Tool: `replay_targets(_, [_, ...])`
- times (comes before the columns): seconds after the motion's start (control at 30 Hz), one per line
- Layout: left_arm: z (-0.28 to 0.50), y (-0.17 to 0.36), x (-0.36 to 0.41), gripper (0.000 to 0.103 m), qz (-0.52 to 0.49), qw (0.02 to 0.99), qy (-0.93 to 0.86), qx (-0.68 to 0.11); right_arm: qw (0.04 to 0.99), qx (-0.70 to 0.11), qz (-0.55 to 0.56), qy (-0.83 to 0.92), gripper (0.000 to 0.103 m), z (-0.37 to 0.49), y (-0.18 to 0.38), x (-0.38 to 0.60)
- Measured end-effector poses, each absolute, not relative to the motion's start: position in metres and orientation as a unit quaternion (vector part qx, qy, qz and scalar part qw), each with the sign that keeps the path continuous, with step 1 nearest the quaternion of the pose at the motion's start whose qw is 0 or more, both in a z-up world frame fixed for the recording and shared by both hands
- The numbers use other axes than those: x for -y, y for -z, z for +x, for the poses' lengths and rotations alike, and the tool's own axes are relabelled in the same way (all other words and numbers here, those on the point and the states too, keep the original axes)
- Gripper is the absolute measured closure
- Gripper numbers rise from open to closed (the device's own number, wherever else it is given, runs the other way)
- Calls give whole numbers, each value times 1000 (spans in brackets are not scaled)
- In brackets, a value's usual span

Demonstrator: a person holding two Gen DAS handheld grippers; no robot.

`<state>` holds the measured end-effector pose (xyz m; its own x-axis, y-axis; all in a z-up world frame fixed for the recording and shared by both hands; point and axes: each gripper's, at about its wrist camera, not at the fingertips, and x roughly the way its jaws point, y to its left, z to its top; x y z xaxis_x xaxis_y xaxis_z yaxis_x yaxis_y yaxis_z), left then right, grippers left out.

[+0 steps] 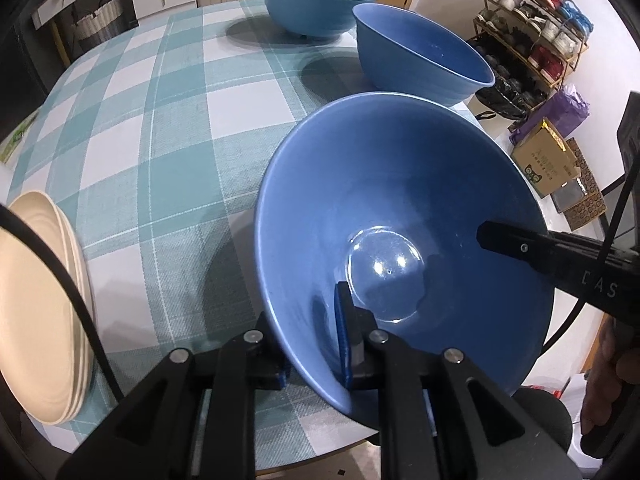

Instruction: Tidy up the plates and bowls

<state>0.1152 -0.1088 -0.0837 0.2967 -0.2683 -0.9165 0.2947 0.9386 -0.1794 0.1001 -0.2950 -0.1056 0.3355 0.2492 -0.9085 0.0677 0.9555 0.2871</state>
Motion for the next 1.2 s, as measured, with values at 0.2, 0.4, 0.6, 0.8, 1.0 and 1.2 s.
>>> replay_targets(0.2, [114,84,105,88,18,808,166,-565,806,-574,131,-61,94,104,106,285])
replay_targets(0.4, [113,84,101,87,23,809,162,-565,805,-577,124,-58,94,107,107,279])
replay_targets(0.6, [113,84,97,82,12,806,171,-567,809,-571,128,-52,94,108,108,280])
replay_targets(0.8, [115,85,92,59,1,806,161,-570,826,-552,108,-36,92,106,100,279])
replay_targets(1.0, [116,84,88,55,-7,805,149,-575,840,-536,83,-37,87,104,91,273])
replay_targets(1.2, [117,82,83,53,-21,803,149,-576,850,-520,75,-39,74,101,84,274])
